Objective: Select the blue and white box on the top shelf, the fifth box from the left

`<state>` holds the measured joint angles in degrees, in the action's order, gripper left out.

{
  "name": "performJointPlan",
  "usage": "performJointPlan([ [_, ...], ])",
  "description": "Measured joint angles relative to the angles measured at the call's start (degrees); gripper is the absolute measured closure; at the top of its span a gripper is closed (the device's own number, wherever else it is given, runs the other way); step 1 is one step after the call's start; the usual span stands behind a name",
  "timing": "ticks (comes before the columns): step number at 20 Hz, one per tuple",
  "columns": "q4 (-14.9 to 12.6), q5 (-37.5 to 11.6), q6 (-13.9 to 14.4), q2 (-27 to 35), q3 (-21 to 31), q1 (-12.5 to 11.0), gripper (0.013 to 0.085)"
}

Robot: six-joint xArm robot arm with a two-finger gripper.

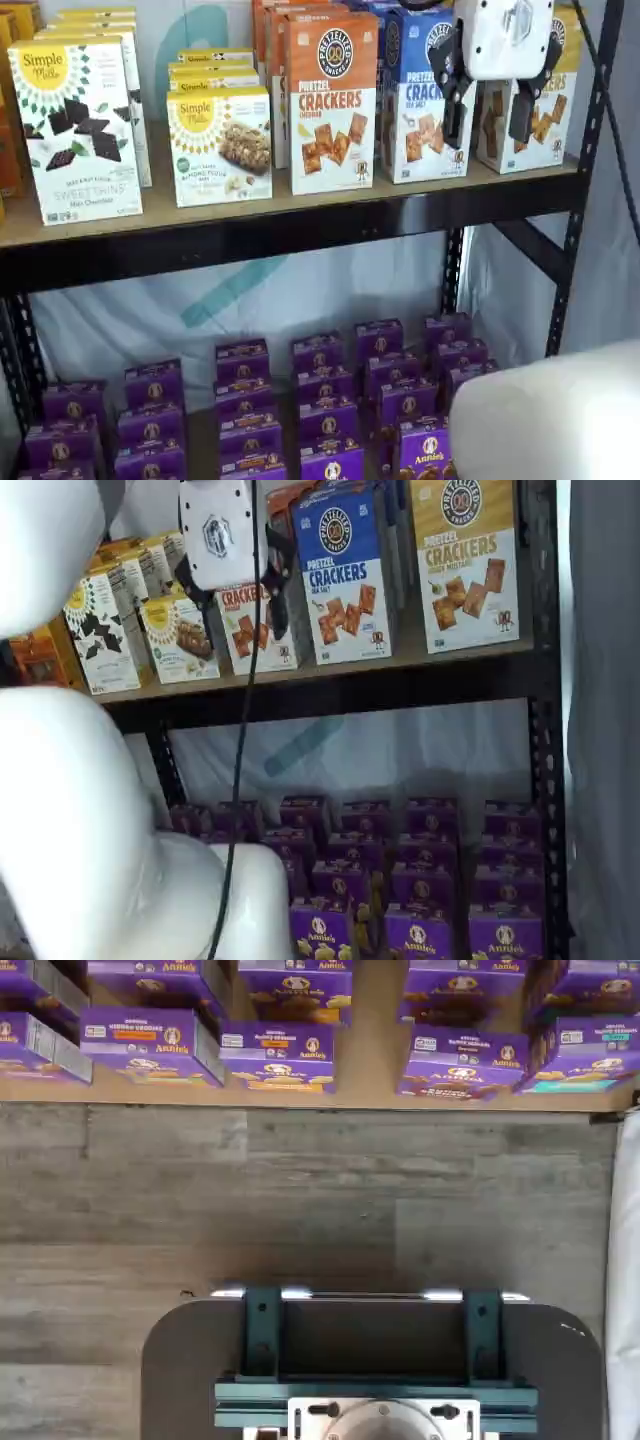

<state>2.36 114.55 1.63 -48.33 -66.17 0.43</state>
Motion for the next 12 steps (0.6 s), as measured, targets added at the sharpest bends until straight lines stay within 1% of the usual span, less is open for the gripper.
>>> performJointPlan([
  [1, 1.0, -0.4, -0.5, -0.3, 0.3, -0.9, 0.0130],
  [2, 3.6, -1.6, -1.8, -1.1, 1.1, -3.4, 0.0130],
  [3, 4.9, -2.2, -2.4, -1.5, 1.4, -4.5, 0.0130],
  [4, 5.3, -2.4, -2.6, -1.7, 1.6, -4.7, 0.0130],
  [7, 4.7, -2.5, -2.4, -1.6, 1.6, -4.1, 0.0130],
  [9, 3.7, -3.1, -2.0, -1.3, 1.6, -3.3, 0.0130],
  [12, 2.2, -5.5, -1.5, 0.0, 1.1, -2.1, 0.0130],
])
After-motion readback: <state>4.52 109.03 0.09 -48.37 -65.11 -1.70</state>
